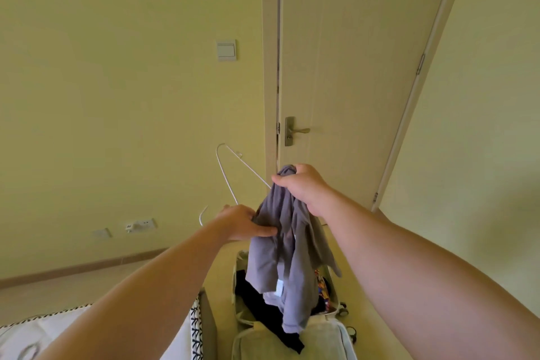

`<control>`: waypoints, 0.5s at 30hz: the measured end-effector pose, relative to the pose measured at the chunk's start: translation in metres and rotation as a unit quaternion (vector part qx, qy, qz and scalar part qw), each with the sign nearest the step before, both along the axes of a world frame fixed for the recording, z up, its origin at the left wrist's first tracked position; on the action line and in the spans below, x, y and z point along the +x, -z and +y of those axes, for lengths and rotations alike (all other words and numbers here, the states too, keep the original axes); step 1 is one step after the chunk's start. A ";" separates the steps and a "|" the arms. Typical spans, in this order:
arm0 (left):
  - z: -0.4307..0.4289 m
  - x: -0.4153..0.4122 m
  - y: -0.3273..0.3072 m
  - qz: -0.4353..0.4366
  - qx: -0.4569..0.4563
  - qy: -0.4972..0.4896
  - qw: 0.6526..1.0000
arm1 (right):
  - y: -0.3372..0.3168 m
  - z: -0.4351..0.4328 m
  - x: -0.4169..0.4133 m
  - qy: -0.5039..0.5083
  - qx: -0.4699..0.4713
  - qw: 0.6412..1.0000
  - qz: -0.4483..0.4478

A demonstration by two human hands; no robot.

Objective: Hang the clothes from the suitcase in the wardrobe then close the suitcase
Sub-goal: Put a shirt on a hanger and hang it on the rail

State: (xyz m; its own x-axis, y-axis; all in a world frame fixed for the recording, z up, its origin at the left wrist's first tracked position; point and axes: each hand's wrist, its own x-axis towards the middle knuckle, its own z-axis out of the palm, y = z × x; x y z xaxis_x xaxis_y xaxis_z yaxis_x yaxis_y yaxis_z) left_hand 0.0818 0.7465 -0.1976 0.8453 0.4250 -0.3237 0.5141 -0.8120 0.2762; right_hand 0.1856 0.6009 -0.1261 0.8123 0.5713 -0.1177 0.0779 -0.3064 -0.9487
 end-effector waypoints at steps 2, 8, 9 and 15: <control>-0.006 0.000 0.007 0.031 -0.030 0.012 0.999 | 0.003 0.001 0.001 0.034 0.017 0.998 -0.042; -0.016 0.002 0.012 0.075 -0.090 0.005 0.993 | 0.005 -0.009 0.016 0.171 0.082 0.981 -0.038; -0.016 0.004 0.011 0.051 -0.110 -0.020 0.992 | 0.004 -0.012 0.019 0.183 0.087 0.979 -0.031; -0.001 0.022 -0.008 -0.098 -0.243 -0.138 0.955 | 0.007 -0.037 0.040 0.275 -0.023 0.959 -0.058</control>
